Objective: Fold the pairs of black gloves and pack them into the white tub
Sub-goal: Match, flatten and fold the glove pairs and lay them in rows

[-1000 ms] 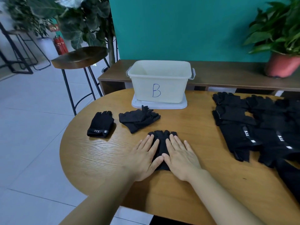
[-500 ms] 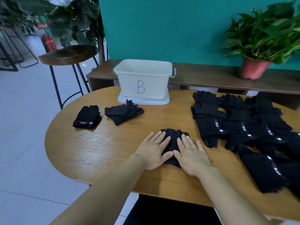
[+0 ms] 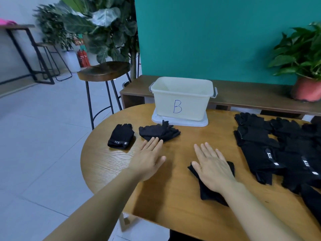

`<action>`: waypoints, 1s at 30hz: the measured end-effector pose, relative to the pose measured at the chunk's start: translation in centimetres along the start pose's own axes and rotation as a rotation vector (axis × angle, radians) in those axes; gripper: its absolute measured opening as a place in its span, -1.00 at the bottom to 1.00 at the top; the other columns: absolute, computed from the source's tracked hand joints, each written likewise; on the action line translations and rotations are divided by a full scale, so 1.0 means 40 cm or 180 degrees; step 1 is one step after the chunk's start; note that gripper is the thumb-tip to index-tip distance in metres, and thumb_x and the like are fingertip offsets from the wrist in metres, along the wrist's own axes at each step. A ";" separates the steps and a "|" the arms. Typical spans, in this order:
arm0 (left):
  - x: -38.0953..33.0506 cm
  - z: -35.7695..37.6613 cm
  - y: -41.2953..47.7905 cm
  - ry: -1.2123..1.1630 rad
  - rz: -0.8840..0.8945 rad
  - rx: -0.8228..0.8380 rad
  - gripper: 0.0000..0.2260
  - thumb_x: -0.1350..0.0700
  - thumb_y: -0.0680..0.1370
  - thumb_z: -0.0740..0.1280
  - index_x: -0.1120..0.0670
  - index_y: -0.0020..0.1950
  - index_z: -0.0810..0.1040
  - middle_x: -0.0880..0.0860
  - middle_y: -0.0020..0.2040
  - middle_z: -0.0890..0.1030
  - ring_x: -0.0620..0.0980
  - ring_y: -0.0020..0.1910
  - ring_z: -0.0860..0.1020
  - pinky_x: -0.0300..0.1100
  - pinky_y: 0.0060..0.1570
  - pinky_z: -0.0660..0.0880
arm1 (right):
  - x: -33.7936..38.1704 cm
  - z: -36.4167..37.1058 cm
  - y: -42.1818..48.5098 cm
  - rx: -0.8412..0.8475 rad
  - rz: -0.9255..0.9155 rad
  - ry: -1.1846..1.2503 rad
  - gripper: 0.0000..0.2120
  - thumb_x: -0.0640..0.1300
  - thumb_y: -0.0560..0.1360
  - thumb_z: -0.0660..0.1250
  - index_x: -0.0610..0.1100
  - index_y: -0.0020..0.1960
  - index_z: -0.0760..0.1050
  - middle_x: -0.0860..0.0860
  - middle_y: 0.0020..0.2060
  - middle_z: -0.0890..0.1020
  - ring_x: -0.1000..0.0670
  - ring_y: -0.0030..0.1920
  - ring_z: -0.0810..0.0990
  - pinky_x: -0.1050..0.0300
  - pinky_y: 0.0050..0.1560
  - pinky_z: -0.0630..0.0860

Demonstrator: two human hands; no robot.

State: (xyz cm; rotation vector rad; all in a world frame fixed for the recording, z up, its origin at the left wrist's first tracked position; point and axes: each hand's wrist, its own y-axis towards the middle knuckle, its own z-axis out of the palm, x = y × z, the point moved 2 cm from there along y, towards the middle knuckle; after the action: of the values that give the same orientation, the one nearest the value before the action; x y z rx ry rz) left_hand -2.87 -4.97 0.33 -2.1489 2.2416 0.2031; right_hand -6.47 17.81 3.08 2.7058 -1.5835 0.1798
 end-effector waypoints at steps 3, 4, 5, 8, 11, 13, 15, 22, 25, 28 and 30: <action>0.075 -0.005 0.010 0.0013 -0.0125 -0.0062 -0.30 -0.27 0.58 -0.27 0.07 0.64 -0.06 0.01 0.64 -0.06 -0.09 0.60 -0.17 -0.19 0.51 -0.28 | 0.047 0.002 0.060 -0.0064 -0.0203 -0.0007 -0.43 0.09 0.69 -0.13 -0.07 0.60 -0.24 -0.04 0.60 -0.12 0.01 0.58 -0.25 0.00 0.56 -0.24; 0.095 -0.006 0.016 0.0009 -0.0156 -0.0084 -0.25 -0.29 0.54 -0.32 0.07 0.64 -0.05 0.01 0.64 -0.05 -0.09 0.60 -0.16 -0.19 0.51 -0.28 | 0.063 0.002 0.081 -0.0094 -0.0270 -0.0017 -0.43 0.09 0.69 -0.13 -0.08 0.61 -0.23 -0.05 0.60 -0.12 0.01 0.58 -0.25 0.00 0.56 -0.24; 0.114 -0.005 0.025 0.0024 -0.0179 -0.0104 -0.25 -0.29 0.53 -0.32 0.06 0.64 -0.04 0.00 0.64 -0.05 -0.09 0.60 -0.15 -0.20 0.51 -0.29 | 0.078 0.005 0.102 -0.0122 -0.0332 -0.0057 -0.43 0.08 0.69 -0.12 -0.08 0.61 -0.23 -0.06 0.60 -0.12 0.00 0.58 -0.25 -0.01 0.56 -0.24; 0.160 -0.004 0.059 -0.0002 -0.0271 -0.0219 -0.47 -0.12 0.71 -0.09 0.06 0.64 -0.03 -0.01 0.64 -0.04 -0.10 0.60 -0.15 -0.20 0.51 -0.29 | 0.117 0.017 0.164 -0.0241 -0.0537 -0.0135 -0.44 0.07 0.69 -0.12 -0.08 0.61 -0.20 -0.07 0.60 -0.12 -0.02 0.58 -0.25 -0.02 0.55 -0.25; 0.193 -0.006 0.097 0.0029 -0.0311 -0.0260 -0.51 -0.02 0.73 -0.05 0.06 0.64 -0.05 -0.01 0.64 -0.05 -0.10 0.60 -0.15 -0.18 0.52 -0.29 | 0.147 0.028 0.221 -0.0724 -0.0708 -0.0152 -0.42 0.07 0.63 -0.14 -0.13 0.58 0.15 -0.15 0.55 0.19 -0.09 0.58 0.06 0.00 0.53 -0.11; 0.209 -0.006 0.125 0.0018 -0.0311 -0.0268 -0.51 0.01 0.73 -0.03 0.06 0.64 -0.04 -0.01 0.64 -0.04 -0.09 0.60 -0.15 -0.17 0.53 -0.28 | 0.159 0.031 0.259 -0.1027 -0.0750 -0.0191 -0.46 0.02 0.57 -0.04 -0.16 0.39 0.47 -0.19 0.39 0.46 -0.15 0.46 0.36 -0.04 0.42 0.10; 0.221 -0.006 0.155 0.0031 -0.0272 -0.0310 -0.52 0.01 0.73 -0.02 0.05 0.64 -0.03 -0.01 0.64 -0.03 -0.09 0.60 -0.15 -0.17 0.52 -0.29 | 0.166 0.030 0.301 -0.1190 -0.0785 -0.0161 -0.55 -0.03 0.55 0.04 -0.17 0.25 0.57 -0.21 0.34 0.52 -0.18 0.41 0.44 -0.07 0.37 0.18; 0.235 0.011 0.229 -0.0071 -0.0027 -0.0366 -0.58 -0.01 0.69 0.13 -0.02 0.56 0.28 -0.02 0.63 0.07 -0.10 0.61 -0.11 -0.10 0.50 -0.33 | 0.196 0.044 0.419 -0.1184 -0.0841 -0.0638 -0.78 0.00 0.32 0.55 -0.08 -0.12 0.65 -0.23 0.28 0.56 -0.19 0.39 0.45 -0.16 0.33 0.19; 0.243 0.026 0.237 -0.0165 0.0015 -0.0438 -0.61 -0.04 0.67 0.18 -0.02 0.50 0.39 -0.03 0.61 0.16 -0.11 0.60 -0.04 -0.08 0.52 -0.32 | 0.198 0.062 0.443 -0.0960 -0.0676 -0.0729 -0.79 0.08 0.33 0.54 -0.04 -0.26 0.63 -0.21 0.29 0.56 -0.18 0.42 0.41 -0.19 0.35 0.15; 0.244 0.027 0.239 -0.0123 0.0130 -0.0677 -0.74 0.01 0.64 0.25 0.00 0.27 0.62 0.00 0.46 0.45 -0.07 0.54 0.26 -0.08 0.52 -0.27 | 0.201 0.072 0.448 -0.0905 -0.0595 -0.0786 -0.77 0.05 0.30 0.57 -0.04 -0.35 0.59 -0.21 0.27 0.57 -0.19 0.41 0.42 -0.19 0.35 0.15; 0.237 0.018 0.240 0.0006 0.0135 -0.0920 -0.81 0.05 0.57 0.30 -0.01 0.00 0.71 -0.01 0.23 0.65 -0.03 0.35 0.51 -0.06 0.49 -0.15 | 0.205 0.063 0.450 -0.1078 -0.0632 -0.0679 -0.75 -0.03 0.22 0.62 -0.06 -0.41 0.56 -0.21 0.20 0.61 -0.20 0.35 0.49 -0.19 0.30 0.21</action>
State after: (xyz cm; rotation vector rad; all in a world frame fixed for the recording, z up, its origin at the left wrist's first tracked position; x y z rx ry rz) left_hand -12.91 -13.92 -0.72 -2.2299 2.3889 0.5587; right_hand -17.89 1.70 0.39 2.6518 -1.2334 -0.3551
